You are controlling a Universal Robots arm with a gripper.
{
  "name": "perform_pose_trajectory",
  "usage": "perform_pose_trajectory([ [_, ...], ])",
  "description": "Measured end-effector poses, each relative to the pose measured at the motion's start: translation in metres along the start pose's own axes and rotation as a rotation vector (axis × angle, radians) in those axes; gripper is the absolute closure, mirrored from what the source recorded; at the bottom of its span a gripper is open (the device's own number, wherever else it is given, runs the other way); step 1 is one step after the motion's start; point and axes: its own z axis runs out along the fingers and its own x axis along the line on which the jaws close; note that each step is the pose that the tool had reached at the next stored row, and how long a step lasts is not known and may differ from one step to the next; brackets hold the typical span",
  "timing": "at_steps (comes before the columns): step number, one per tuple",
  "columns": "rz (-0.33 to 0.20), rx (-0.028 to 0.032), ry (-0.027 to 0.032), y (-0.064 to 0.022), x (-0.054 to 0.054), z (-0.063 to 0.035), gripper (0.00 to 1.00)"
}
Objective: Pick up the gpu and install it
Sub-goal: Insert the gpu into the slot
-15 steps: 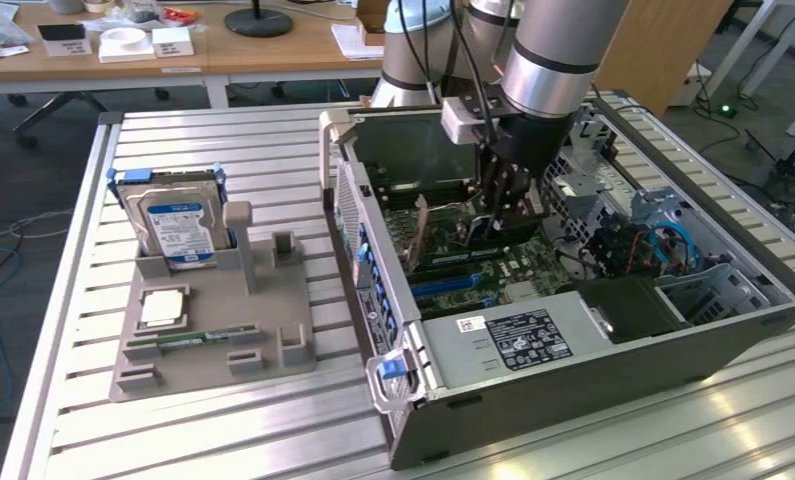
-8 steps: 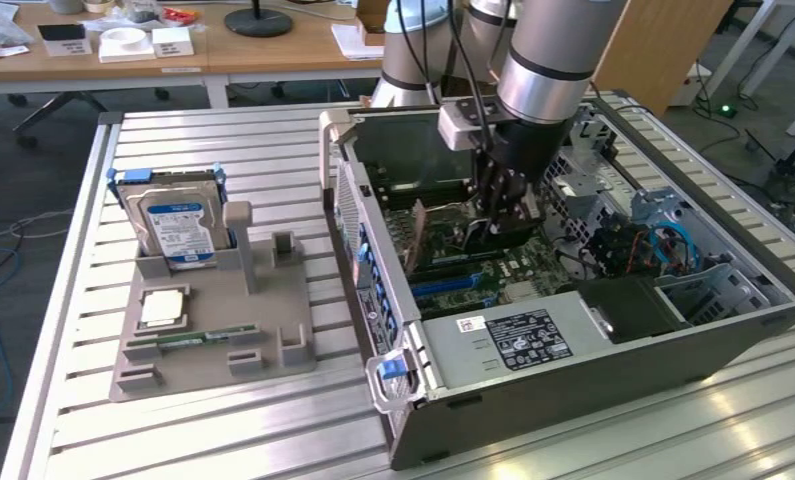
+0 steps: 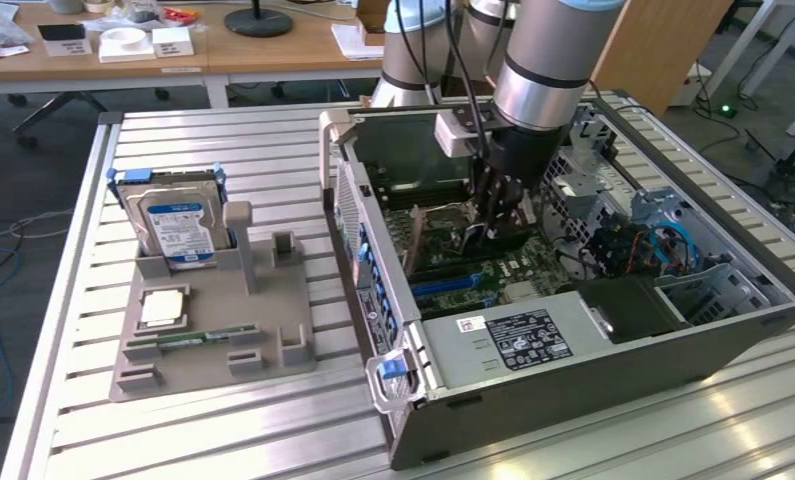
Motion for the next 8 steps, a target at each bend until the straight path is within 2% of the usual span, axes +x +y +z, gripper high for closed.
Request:
perform_pose_trajectory([
  [8, -0.001, 0.0000, 0.0000, 0.0035, 0.0007, 0.0066, 0.74],
])
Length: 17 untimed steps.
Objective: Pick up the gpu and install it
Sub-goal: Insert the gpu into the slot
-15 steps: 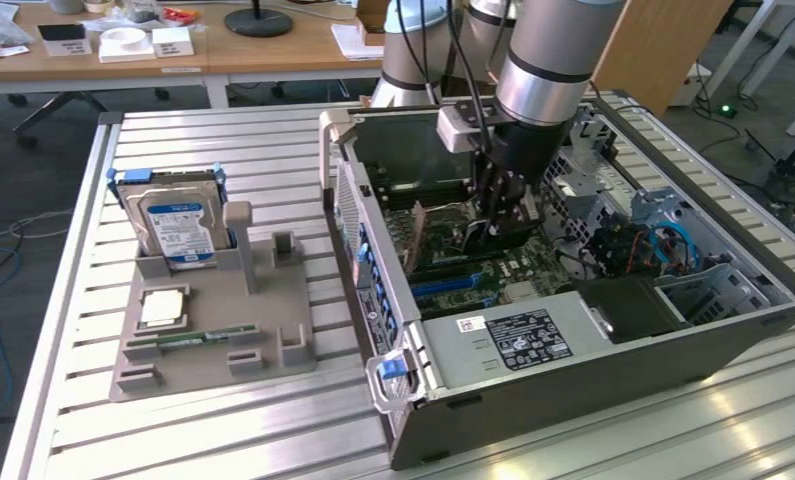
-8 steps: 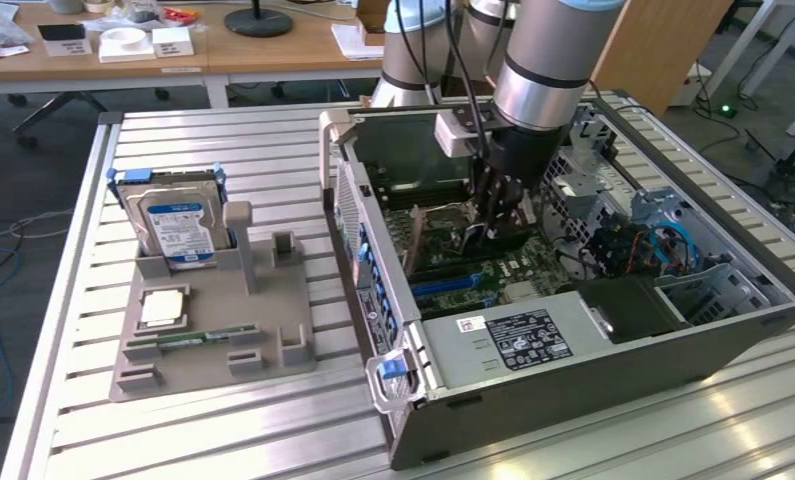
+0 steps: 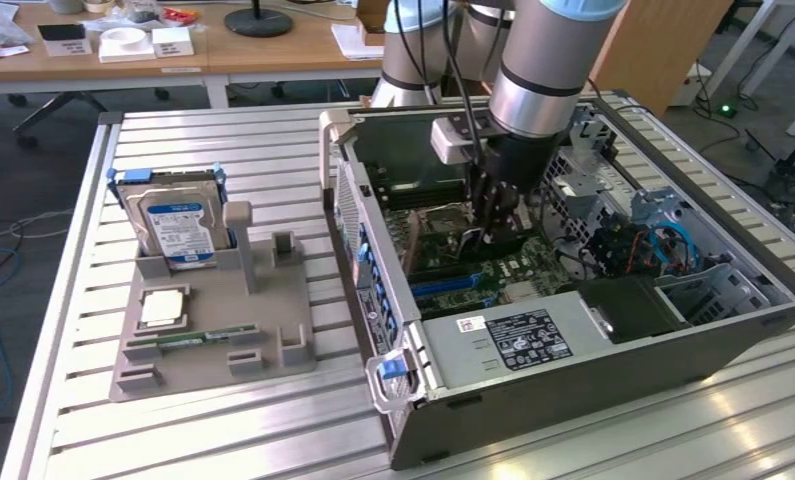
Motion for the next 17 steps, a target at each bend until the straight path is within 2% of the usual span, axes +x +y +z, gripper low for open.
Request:
perform_pose_trajectory([
  [17, 0.000, 0.0000, 0.0001, 0.0046, 0.0038, 0.0041, 0.74],
])
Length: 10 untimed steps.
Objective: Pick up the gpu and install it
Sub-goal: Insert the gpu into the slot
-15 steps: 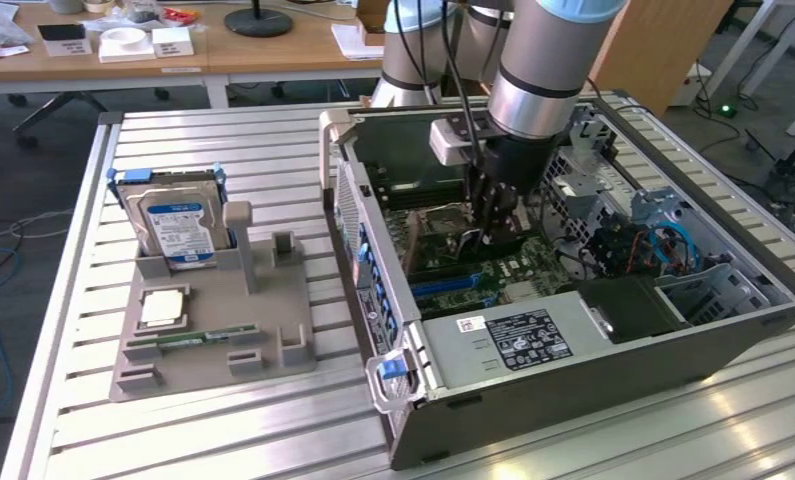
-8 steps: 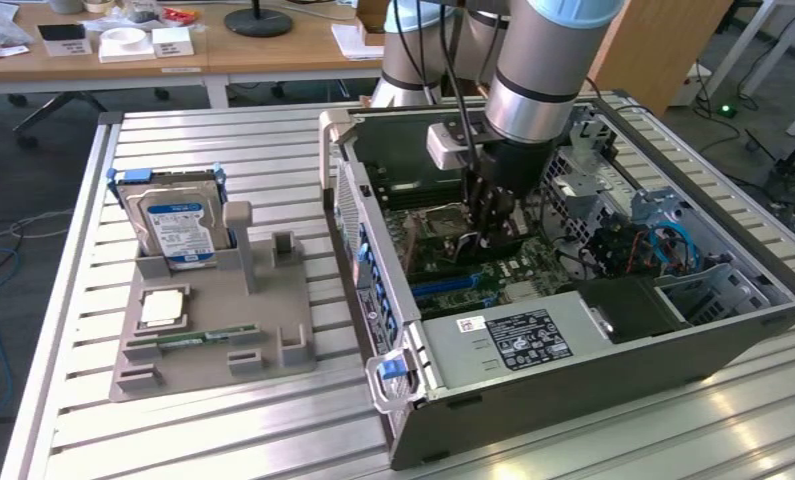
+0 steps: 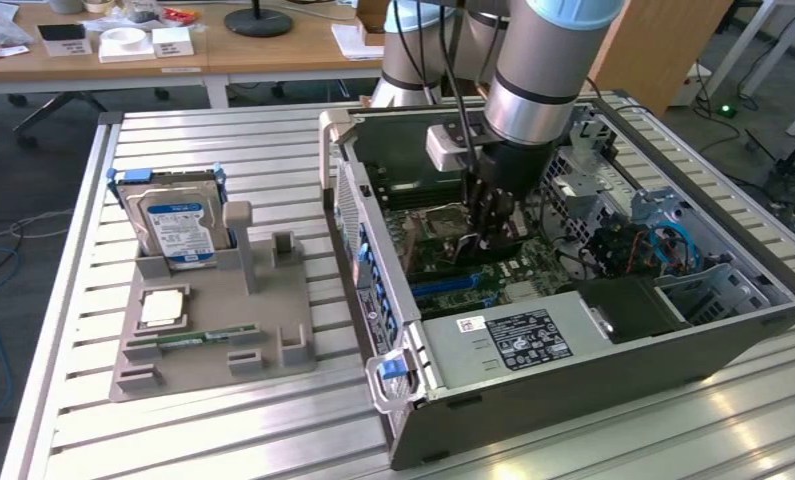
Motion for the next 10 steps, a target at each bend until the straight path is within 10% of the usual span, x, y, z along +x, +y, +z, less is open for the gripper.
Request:
perform_pose_trajectory([
  [10, 0.000, 0.0001, -0.0001, 0.0030, 0.0028, 0.0007, 0.74],
])
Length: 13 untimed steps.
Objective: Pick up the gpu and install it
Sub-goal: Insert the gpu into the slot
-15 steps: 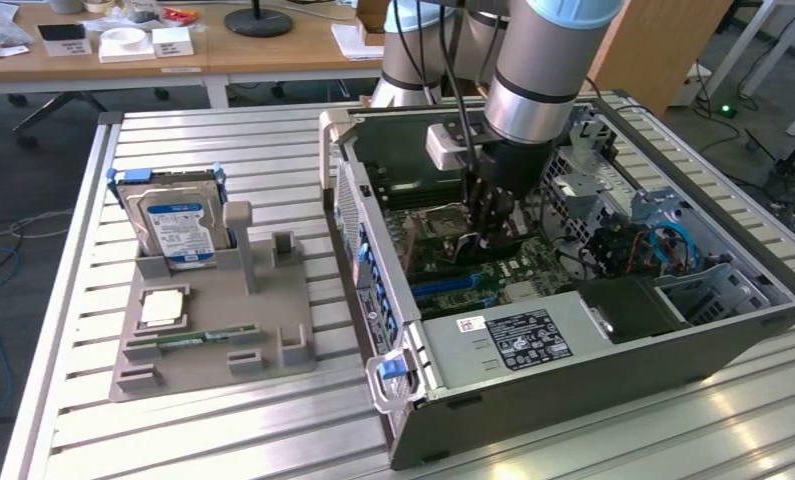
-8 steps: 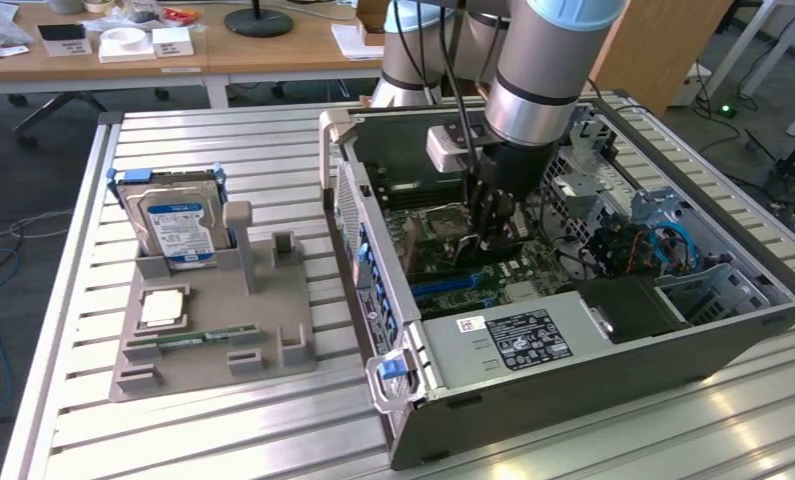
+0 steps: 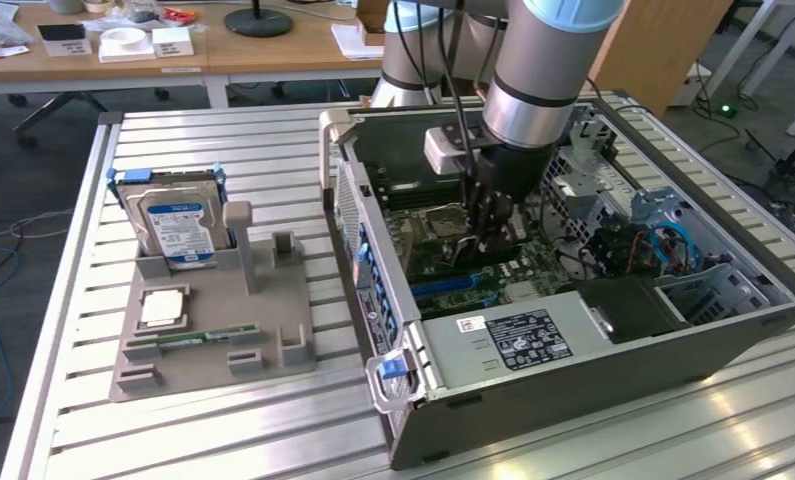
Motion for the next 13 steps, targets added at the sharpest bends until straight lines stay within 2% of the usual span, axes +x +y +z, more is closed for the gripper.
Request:
perform_pose_trajectory([
  [13, 0.000, 0.0000, -0.0001, 0.0048, 0.0032, 0.0010, 0.74],
])
